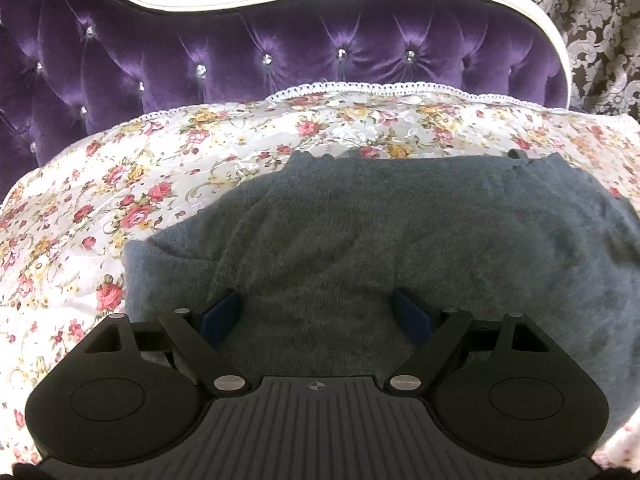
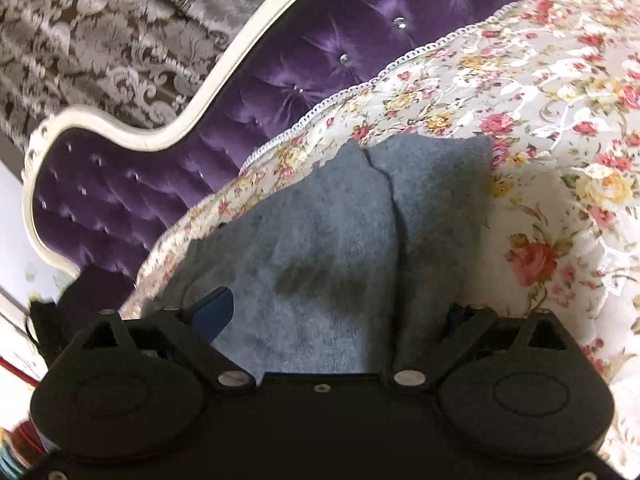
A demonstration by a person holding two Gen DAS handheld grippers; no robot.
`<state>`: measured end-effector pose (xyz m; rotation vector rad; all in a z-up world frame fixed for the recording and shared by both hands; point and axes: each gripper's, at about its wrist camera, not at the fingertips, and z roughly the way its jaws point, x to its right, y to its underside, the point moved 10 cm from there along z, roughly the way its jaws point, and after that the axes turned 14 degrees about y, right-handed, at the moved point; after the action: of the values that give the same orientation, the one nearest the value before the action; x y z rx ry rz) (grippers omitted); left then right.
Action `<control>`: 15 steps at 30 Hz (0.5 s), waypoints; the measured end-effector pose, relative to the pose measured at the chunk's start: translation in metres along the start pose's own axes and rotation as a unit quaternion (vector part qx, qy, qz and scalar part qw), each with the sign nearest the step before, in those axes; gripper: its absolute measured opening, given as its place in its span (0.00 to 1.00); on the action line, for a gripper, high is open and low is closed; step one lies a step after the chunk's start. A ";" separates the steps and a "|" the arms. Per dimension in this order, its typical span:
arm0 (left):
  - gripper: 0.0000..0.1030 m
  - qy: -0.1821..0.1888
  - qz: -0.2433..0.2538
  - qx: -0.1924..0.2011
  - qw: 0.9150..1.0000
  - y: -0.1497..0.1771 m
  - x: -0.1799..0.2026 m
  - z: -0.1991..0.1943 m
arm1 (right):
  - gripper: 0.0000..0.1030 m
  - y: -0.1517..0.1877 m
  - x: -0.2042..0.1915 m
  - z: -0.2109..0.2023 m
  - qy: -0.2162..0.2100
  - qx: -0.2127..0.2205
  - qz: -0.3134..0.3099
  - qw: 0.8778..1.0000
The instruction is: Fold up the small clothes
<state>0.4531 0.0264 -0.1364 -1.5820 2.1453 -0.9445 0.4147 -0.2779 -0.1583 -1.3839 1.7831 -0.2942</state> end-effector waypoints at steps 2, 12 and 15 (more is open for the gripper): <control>0.76 0.001 -0.008 -0.012 1.000 -0.006 0.004 -0.007 | 0.95 0.001 -0.001 0.000 0.003 0.001 -0.010 1.000; 0.75 0.059 0.003 0.004 0.998 -0.039 0.081 -0.003 | 0.95 0.001 0.003 -0.001 -0.010 0.003 -0.009 1.000; 0.75 0.056 -0.010 -0.029 0.998 -0.024 0.089 0.024 | 0.95 0.002 0.003 -0.001 -0.012 0.003 -0.013 1.000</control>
<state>0.4551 -0.0686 -0.1262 -1.6168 2.2556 -1.0065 0.4124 -0.2802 -0.1598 -1.4028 1.7440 -0.2954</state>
